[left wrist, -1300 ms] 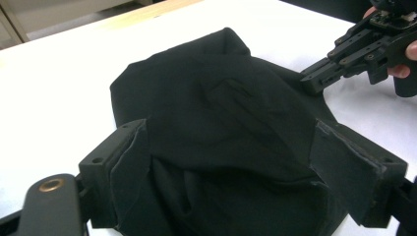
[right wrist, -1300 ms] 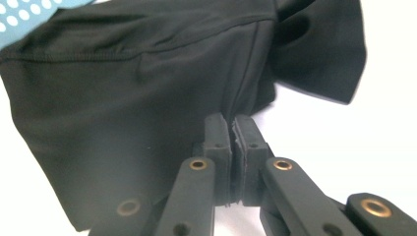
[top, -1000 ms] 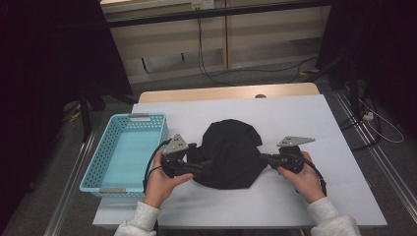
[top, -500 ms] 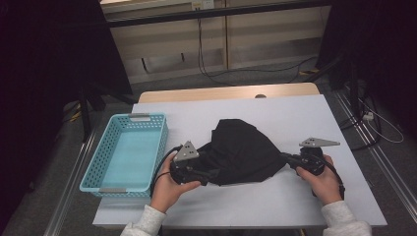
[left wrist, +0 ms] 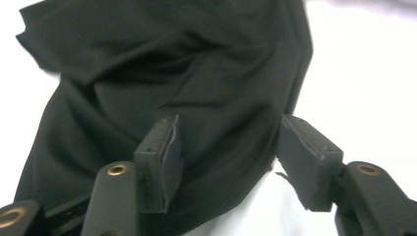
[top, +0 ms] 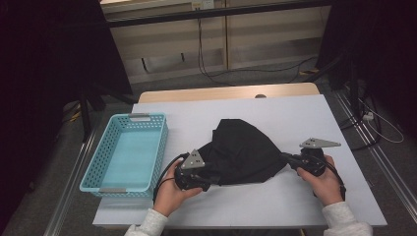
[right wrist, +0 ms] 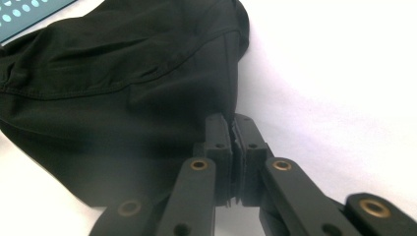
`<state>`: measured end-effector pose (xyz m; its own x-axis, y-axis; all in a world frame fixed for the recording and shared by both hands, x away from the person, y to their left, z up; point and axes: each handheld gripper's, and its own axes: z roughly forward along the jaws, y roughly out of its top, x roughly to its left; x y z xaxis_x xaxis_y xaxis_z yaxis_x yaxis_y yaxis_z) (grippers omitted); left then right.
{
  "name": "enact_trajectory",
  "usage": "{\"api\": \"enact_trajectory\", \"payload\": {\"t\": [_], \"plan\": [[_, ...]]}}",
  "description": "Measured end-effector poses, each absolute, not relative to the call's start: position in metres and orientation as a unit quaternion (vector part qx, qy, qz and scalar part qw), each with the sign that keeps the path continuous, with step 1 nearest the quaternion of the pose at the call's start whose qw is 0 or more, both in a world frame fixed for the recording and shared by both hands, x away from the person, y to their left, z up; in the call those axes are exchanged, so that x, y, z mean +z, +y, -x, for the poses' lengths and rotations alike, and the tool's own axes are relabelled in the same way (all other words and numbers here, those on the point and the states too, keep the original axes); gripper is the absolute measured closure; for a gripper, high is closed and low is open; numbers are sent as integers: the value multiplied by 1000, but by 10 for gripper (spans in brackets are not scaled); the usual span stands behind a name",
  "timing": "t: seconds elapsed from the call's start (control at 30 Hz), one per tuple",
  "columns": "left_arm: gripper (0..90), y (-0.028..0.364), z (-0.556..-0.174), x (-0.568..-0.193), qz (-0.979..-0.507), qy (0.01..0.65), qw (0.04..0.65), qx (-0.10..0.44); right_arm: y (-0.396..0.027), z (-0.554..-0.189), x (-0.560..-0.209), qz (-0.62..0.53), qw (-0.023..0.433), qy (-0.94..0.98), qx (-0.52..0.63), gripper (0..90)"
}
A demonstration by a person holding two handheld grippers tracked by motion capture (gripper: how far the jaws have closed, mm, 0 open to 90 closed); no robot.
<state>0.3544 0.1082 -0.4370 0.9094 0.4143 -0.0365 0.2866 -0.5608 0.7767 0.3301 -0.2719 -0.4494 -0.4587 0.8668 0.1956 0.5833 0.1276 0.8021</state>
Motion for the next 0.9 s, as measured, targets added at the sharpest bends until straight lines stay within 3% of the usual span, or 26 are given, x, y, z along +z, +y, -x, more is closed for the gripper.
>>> {"api": "enact_trajectory", "payload": {"t": [0.17,0.3,0.4,0.9], "plan": [[539,110,-359,-447,-881,217,414,79,-269,-331,-450,-493,162,737,433,876],[665,109,-361,-448,-882,225,408,70,-269,-329,-450,-490,162,737,436,875],[807,105,-361,-445,-881,229,410,66,-271,-327,-450,-491,158,735,439,875],[843,113,-383,-405,-841,254,470,88,-270,-319,-440,-486,149,722,469,874]]}}
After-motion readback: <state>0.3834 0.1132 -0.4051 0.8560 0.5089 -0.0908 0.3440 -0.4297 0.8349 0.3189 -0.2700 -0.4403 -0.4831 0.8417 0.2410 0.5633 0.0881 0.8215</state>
